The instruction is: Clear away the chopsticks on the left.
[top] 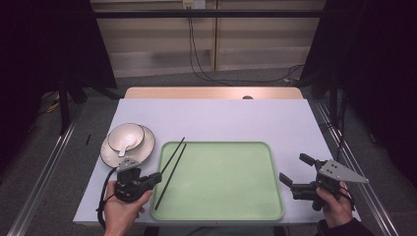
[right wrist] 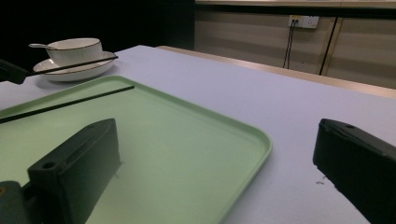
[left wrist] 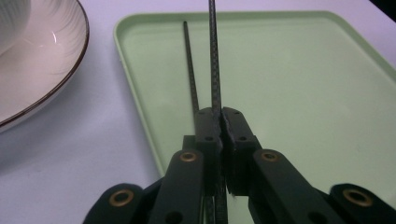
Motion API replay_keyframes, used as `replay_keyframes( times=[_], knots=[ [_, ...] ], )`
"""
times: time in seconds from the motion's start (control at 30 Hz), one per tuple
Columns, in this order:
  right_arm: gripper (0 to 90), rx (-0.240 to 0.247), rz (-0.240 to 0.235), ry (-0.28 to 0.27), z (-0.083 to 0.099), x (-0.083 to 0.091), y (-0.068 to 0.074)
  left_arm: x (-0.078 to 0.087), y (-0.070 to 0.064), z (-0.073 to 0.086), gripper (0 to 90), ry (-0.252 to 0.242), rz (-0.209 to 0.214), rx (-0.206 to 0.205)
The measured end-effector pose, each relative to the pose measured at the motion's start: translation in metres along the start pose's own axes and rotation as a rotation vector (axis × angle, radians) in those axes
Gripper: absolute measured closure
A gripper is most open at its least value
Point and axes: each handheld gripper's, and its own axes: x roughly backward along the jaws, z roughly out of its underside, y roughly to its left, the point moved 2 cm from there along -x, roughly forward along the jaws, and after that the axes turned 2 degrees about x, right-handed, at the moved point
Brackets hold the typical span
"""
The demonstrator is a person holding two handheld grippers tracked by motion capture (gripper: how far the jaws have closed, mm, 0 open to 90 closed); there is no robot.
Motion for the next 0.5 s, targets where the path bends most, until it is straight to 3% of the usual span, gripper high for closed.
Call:
replay_keyframes(
  times=[0.07, 0.23, 0.5],
  knots=[
    [0.2, -0.001, 0.002, -0.001, 0.0, 0.0, 0.0, -0.008, -0.005, -0.001, 86.2, 0.009, -0.014, 0.017],
    [0.2, 0.002, -0.006, -0.001, 0.0, 0.001, -0.001, -0.022, -0.014, -0.004, 86.1, 0.039, -0.025, 0.005],
    [0.2, 0.001, -0.008, -0.001, 0.0, 0.0, 0.0, -0.039, -0.024, 0.005, 86.1, 0.101, -0.042, 0.007]
  ],
)
